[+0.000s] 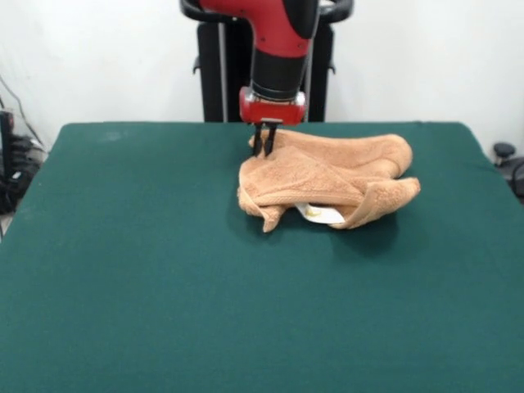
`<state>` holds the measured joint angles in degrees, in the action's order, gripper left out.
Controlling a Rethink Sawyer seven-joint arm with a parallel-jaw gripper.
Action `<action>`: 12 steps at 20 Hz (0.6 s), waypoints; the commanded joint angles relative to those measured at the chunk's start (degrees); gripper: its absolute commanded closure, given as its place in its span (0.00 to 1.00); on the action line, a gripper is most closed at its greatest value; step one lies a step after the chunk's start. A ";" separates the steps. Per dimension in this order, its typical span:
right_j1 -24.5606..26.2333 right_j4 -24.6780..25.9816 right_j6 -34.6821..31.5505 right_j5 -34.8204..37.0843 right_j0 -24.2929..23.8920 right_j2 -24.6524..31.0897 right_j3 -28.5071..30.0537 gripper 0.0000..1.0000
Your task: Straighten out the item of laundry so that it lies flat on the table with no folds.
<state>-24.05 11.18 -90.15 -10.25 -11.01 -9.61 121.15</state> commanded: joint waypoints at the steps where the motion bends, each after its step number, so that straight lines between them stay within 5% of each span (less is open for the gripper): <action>1: 4.02 5.39 -1.05 5.74 -6.70 -0.58 -7.65 1.00; 12: -3.95 14.72 3.40 17.82 -17.04 4.86 -8.37 1.00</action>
<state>-25.92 23.20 -90.15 -3.75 -26.36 -9.68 119.17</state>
